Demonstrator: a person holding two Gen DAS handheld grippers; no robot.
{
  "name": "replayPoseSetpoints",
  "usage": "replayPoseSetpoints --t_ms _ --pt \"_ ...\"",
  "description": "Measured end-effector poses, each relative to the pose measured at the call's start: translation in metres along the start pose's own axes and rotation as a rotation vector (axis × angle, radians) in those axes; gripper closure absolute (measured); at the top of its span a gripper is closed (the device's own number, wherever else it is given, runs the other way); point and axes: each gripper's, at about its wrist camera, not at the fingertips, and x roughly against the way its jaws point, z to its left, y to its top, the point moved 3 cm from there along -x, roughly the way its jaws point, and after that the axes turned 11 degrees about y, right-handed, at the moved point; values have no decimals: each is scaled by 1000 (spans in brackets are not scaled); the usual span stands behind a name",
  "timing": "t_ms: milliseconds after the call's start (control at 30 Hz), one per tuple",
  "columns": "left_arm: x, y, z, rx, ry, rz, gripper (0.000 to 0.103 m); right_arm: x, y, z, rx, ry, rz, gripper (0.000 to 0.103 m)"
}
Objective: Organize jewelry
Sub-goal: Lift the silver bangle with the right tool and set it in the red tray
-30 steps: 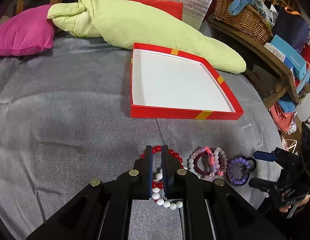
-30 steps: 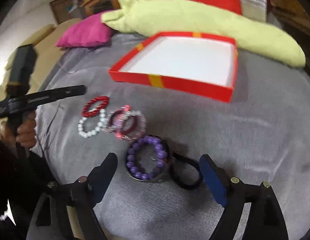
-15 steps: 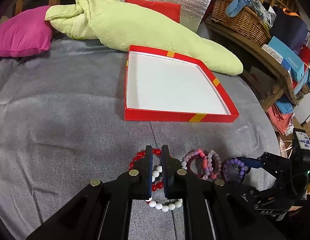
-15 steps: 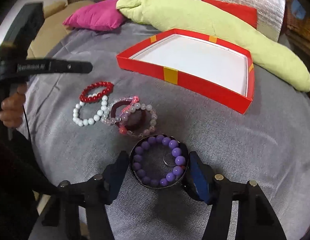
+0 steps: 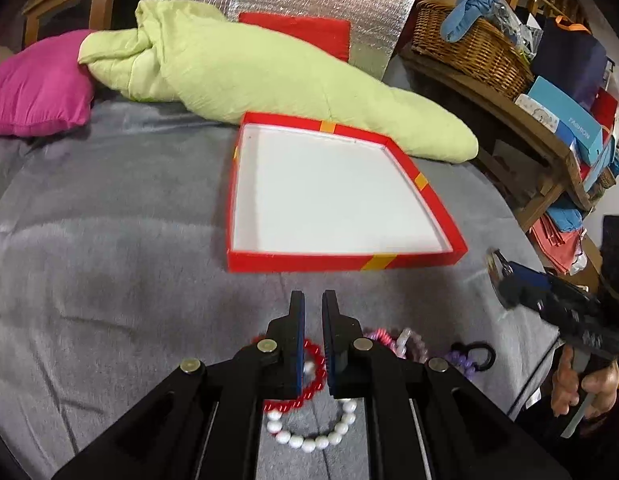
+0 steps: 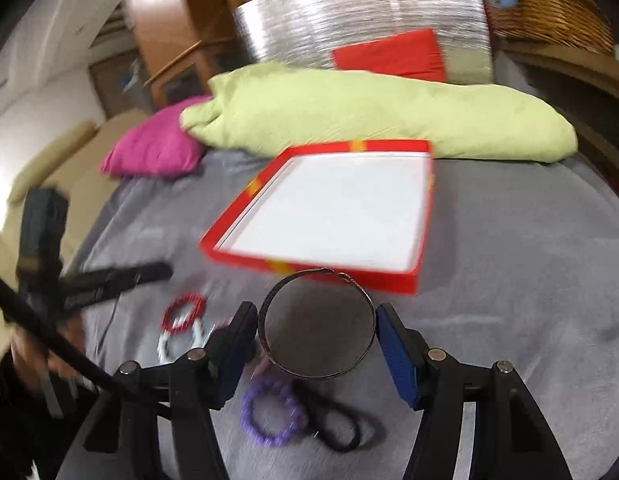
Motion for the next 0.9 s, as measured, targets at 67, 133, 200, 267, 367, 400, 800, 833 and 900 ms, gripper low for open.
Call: replayPoseSetpoints --t_ms 67,133,200,267,367,400,800,833,900 --pt "-1 8 -3 -2 -11 -17 94 -4 14 -11 -48 0 -23 39" --pt "-2 16 -6 -5 -19 -39 94 -11 27 -19 -74 -5 -41 39" --pt "-3 28 -8 -5 -36 -68 94 -21 36 -22 -98 -6 -45 39" --pt "-5 42 -10 -7 -51 -103 94 -31 43 -27 -124 -6 -45 39" --pt "-16 57 -11 3 -77 -120 94 -52 52 -31 -161 7 -31 39" --pt "-20 61 -11 7 -81 -117 94 -59 54 -32 -171 12 -25 39" --pt "-62 67 -8 11 -73 -41 94 -96 63 -30 -178 18 17 38" --pt "-61 67 -6 16 -74 -42 94 -96 63 -31 -182 21 18 38" --pt "-58 68 -3 22 -75 -47 94 -97 62 -30 -183 19 21 38"
